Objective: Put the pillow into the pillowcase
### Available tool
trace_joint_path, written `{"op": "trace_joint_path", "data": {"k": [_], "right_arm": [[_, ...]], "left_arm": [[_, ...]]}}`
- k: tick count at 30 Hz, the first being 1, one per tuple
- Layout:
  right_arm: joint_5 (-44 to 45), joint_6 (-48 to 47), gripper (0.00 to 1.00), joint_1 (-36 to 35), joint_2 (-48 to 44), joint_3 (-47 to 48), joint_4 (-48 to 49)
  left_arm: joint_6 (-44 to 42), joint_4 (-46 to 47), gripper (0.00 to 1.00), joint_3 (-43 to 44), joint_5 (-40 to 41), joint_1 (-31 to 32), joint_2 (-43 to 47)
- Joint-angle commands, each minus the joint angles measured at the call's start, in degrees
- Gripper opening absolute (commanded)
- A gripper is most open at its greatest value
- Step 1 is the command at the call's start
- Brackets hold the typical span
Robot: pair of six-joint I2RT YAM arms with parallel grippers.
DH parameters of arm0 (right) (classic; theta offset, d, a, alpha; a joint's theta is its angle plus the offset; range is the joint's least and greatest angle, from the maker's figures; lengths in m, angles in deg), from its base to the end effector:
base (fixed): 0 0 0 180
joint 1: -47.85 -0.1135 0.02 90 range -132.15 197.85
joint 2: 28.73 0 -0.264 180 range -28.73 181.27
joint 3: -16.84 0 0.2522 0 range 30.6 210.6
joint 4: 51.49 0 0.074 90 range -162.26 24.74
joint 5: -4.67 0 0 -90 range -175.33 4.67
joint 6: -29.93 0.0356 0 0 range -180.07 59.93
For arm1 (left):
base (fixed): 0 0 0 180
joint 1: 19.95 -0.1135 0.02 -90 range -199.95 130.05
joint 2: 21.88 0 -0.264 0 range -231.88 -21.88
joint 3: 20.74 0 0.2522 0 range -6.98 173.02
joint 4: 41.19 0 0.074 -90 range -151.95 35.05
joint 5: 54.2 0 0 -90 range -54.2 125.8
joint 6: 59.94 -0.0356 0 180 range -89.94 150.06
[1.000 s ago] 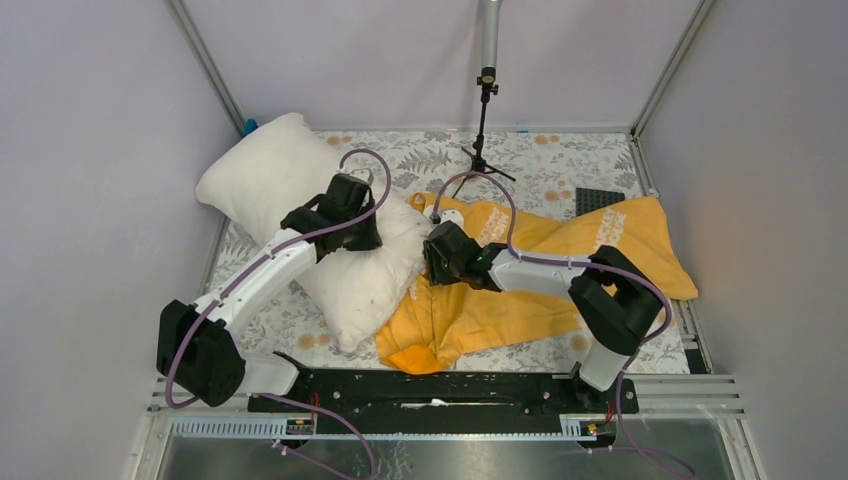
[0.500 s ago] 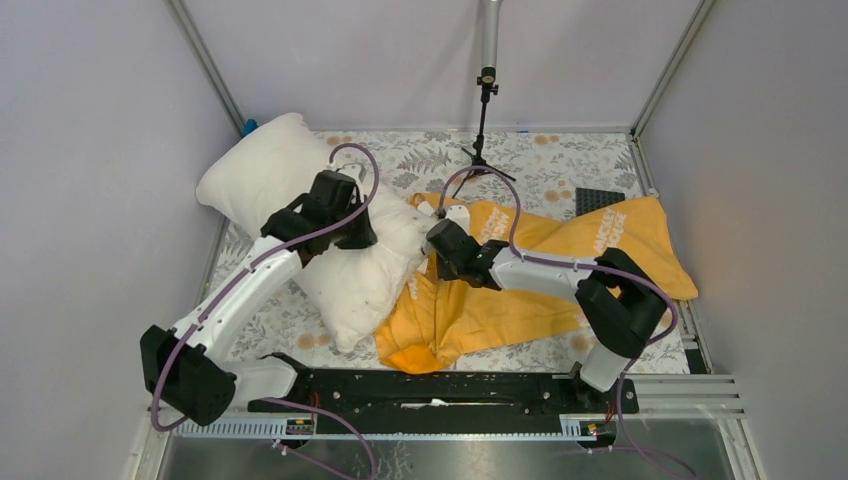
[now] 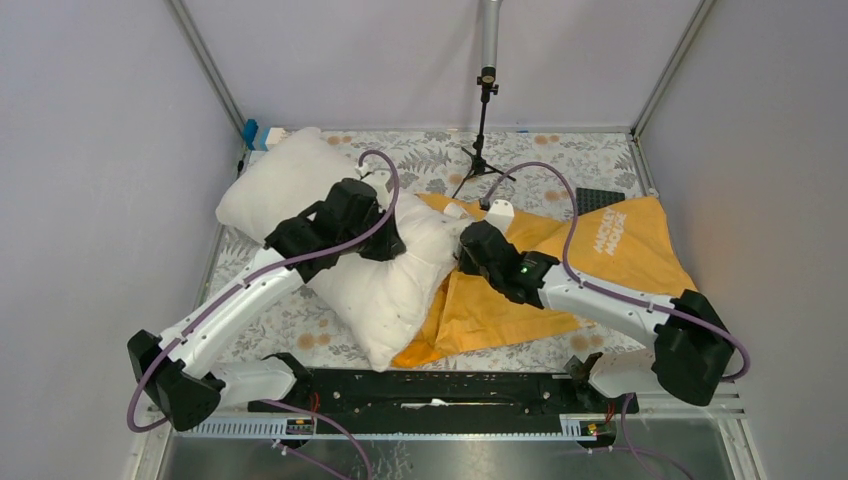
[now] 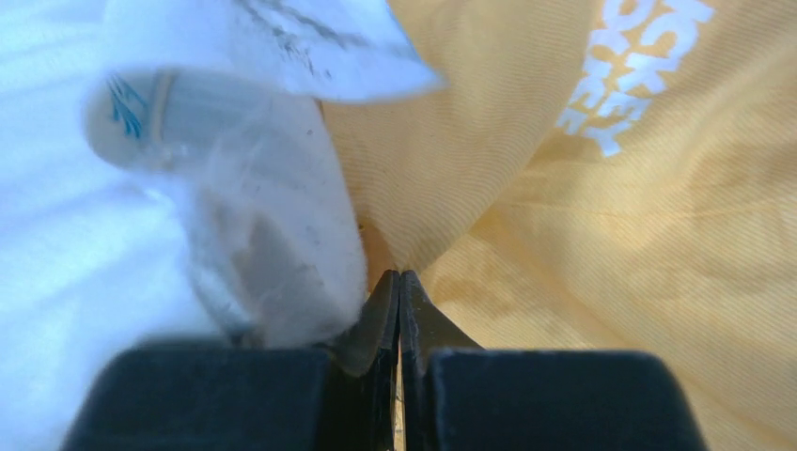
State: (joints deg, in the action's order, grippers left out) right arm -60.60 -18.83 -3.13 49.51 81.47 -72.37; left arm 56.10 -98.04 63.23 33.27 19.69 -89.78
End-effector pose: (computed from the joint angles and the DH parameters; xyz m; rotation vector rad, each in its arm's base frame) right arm 0.1998 0.2229 0.2524 0.0642 2.1487 0.4853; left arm 0.1884 -0.1581 0.3564 0.3040 2.3476 -0.6319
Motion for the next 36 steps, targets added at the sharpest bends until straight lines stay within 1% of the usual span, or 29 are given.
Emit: {"op": "trace_joint_path", "data": {"k": [1, 5, 8, 12, 18, 20, 23, 26, 29, 32, 33, 36], "right_arm": [[7.2, 4.8, 0.00, 1.2, -3.3, -1.6, -2.6], [8.1, 4.6, 0.00, 1.5, -4.7, -2.8, -4.0], [8.7, 4.2, 0.00, 1.5, -6.9, -3.1, -4.4], [7.5, 1.9, 0.00, 1.5, -11.8, -3.3, -2.9], [3.1, -1.8, 0.00, 0.7, -20.4, -3.0, 1.5], [0.3, -3.9, 0.00, 0.4, -21.4, -3.0, 3.3], [-6.0, -7.5, 0.00, -0.4, -19.7, -2.1, 5.1], [-12.5, -9.8, 0.00, -1.8, -16.4, -1.0, 5.8], [-16.4, -11.5, 0.00, -3.9, -13.5, -0.2, 4.7], [-17.7, -12.4, 0.00, -6.1, -13.2, -0.9, 4.4], [-18.0, -12.5, 0.00, -6.4, -13.2, -0.8, 3.7], [-17.9, -12.3, 0.00, -6.6, -13.6, -0.3, 1.1]], "left_arm": [[3.8, 4.0, 0.00, -5.0, 1.4, -0.4, 2.8], [6.4, 2.9, 0.00, -11.9, 2.3, -0.5, 9.3], [7.3, 2.7, 0.00, -15.8, 2.3, -0.5, 11.2], [7.6, 5.9, 0.00, -19.7, -0.1, -0.4, 9.4], [7.5, 10.1, 0.00, -22.9, -0.6, -0.4, 4.7], [7.7, 11.2, 0.00, -23.4, -0.7, -0.4, 3.7], [7.6, 12.4, 0.00, -23.4, -1.2, -0.3, 1.5], [7.5, 12.6, 0.00, -21.7, -1.4, -0.1, -0.3], [7.3, 12.7, 0.00, -16.9, -1.8, -0.1, -2.0], [6.7, 11.5, 0.00, -7.9, -2.3, -0.2, -5.6], [6.7, 11.2, 0.00, -3.3, -3.2, -0.2, -6.9], [6.5, 10.8, 0.00, 5.6, -4.0, -0.2, -11.0]]}}
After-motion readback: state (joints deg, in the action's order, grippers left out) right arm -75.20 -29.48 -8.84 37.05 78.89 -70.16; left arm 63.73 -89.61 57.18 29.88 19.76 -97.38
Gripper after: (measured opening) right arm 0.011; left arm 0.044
